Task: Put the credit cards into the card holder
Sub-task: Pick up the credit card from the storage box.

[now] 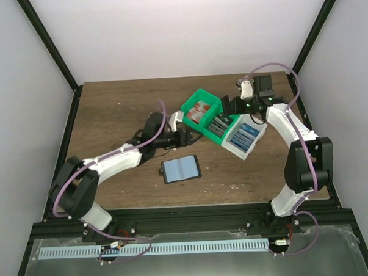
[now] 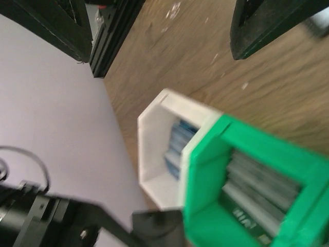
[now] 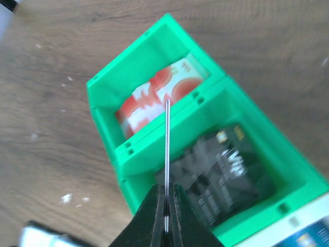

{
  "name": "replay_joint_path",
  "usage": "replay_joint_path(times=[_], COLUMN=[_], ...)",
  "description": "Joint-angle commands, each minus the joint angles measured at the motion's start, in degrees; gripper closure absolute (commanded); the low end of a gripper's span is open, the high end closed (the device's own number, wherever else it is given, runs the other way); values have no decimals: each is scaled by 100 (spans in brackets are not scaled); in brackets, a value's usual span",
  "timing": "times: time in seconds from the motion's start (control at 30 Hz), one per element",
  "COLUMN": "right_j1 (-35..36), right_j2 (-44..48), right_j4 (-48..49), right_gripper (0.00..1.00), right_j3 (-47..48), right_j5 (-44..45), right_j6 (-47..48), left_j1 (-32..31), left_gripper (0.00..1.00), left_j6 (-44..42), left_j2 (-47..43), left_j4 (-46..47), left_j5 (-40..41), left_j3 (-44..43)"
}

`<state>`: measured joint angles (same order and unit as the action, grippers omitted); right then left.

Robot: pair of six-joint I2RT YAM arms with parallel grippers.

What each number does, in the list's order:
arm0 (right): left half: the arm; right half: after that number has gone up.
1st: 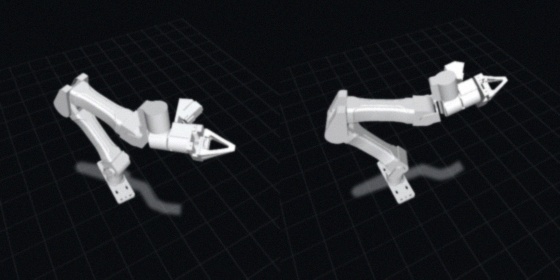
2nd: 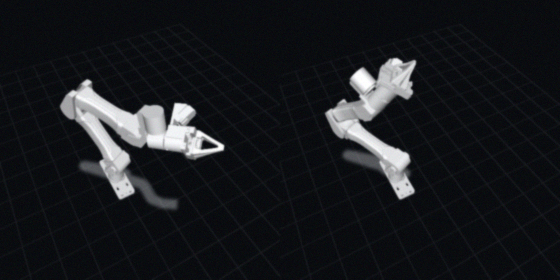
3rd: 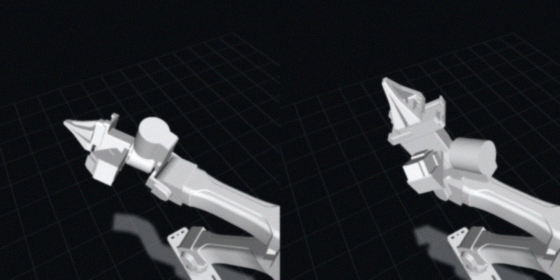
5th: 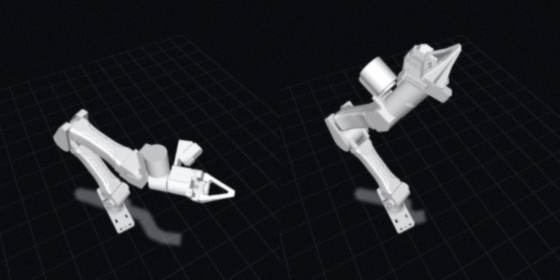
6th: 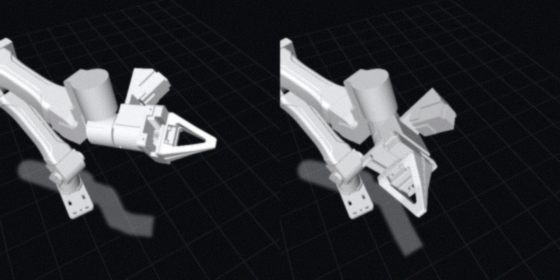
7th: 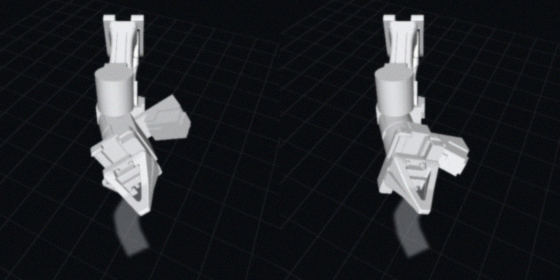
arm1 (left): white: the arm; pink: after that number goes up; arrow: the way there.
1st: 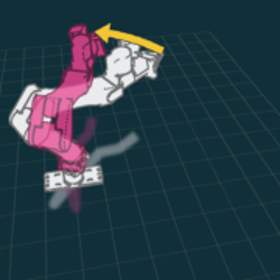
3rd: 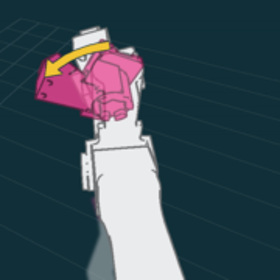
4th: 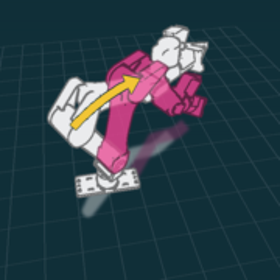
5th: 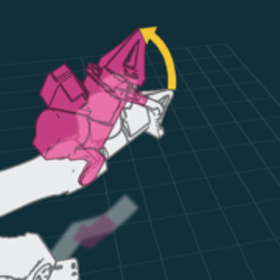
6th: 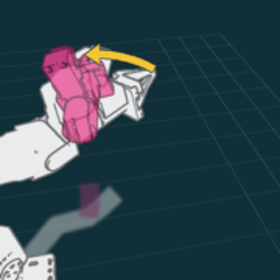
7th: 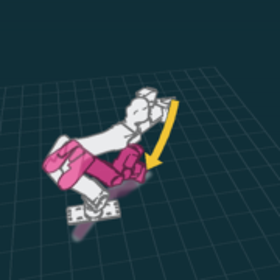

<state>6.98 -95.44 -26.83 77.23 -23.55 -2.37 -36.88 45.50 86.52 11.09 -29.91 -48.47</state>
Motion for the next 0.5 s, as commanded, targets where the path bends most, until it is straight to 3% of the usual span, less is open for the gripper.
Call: replay_joint_path(times=[0.0,0.2,0.47], right_j1=[-391,-523,-522], right_j2=[600,1188,1536], right_j4=[874,1780,2852], right_gripper=[100,99,99], right_j3=[-668,-1607,-2638], right_j5=[-1700,-2875,-4002], right_j6=[-1579,-2434,-3203], left_j1=[-277,-378,-355], left_gripper=[24,21,22], left_j6=[202,956,1593], left_j2=[974,1867,2067], left_j4=[555,1317,1767], left_j5=[-242,-812,-989], left_j3=[-945,-1679,-1847])
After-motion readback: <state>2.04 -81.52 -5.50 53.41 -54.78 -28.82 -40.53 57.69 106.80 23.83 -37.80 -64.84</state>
